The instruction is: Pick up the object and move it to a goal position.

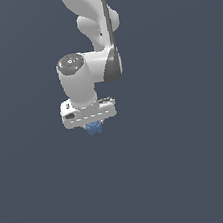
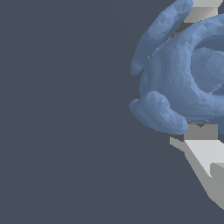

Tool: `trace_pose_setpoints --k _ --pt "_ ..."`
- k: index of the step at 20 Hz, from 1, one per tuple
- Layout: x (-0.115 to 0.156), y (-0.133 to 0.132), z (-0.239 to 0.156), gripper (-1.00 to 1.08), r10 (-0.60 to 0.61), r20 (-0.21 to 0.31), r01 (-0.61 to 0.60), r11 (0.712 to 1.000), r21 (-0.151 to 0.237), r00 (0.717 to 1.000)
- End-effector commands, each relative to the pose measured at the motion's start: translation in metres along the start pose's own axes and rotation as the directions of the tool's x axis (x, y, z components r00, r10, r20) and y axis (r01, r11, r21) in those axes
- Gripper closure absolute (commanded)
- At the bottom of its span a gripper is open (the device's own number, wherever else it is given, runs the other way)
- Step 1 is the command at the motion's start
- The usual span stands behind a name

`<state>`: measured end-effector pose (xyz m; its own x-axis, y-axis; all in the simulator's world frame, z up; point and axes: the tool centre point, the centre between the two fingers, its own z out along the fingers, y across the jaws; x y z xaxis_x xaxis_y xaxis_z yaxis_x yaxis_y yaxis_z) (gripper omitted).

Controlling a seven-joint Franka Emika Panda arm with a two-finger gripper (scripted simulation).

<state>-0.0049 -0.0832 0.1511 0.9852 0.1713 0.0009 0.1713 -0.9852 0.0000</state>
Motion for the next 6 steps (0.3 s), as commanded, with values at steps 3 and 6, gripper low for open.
trace_pose_setpoints --k 3,6 --pt "0.0054 0.0082 -0.0062 1.08 -0.001 0.001 0.001 1.000 0.000 1.000" --pt "0.0064 0.0095 -0.0071 1.08 -0.001 0.001 0.001 1.000 0.000 1.000"
